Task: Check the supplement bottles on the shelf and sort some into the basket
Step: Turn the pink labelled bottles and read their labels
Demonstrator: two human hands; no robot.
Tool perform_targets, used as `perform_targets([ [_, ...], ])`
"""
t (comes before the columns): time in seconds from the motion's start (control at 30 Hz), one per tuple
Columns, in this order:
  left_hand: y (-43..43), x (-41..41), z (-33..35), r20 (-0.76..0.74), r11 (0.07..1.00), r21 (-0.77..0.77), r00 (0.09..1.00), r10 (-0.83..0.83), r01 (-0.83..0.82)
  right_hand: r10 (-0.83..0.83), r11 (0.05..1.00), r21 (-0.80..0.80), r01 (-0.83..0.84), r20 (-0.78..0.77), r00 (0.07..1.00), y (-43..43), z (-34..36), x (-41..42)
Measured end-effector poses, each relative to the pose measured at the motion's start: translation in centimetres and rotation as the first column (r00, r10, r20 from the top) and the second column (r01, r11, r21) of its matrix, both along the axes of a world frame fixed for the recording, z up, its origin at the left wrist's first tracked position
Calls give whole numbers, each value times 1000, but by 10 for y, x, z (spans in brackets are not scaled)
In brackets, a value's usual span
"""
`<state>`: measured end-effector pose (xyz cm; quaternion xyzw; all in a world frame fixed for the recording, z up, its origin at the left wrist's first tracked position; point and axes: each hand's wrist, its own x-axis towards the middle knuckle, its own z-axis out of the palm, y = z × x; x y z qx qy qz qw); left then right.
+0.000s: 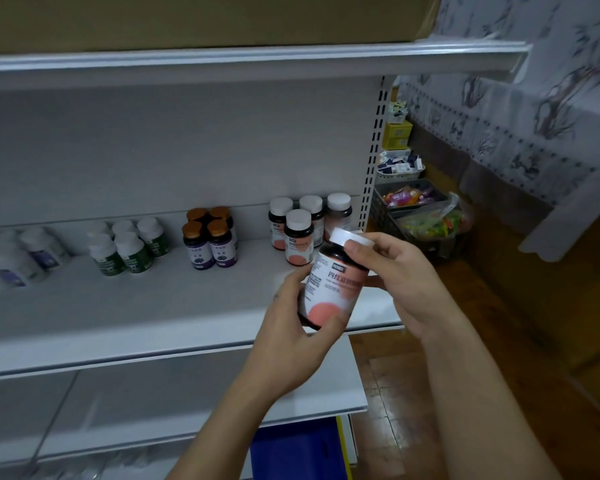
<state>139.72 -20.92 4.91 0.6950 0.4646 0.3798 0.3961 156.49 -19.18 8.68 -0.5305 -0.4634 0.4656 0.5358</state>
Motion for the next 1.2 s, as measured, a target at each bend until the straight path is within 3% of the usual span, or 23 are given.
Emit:
perform_targets([
  [0.37,-5,-13,0,74,997,-54,996,-42,46,37,999,-6,-38,-119,992,2,-1,-10],
  [0.67,3,-18,-6,-144,1000,27,990,-1,5,-111,994,12,111,24,994,8,-3,-19],
  [0.9,4,-12,-6,-192,995,93,980,59,-42,-141,990,4,141,46,989,9,1,-24],
  [1.2,3,-9,-9,-51,999,41,999,4,-2,-22,1000,2,22,-5,1000,5,-2,-12],
])
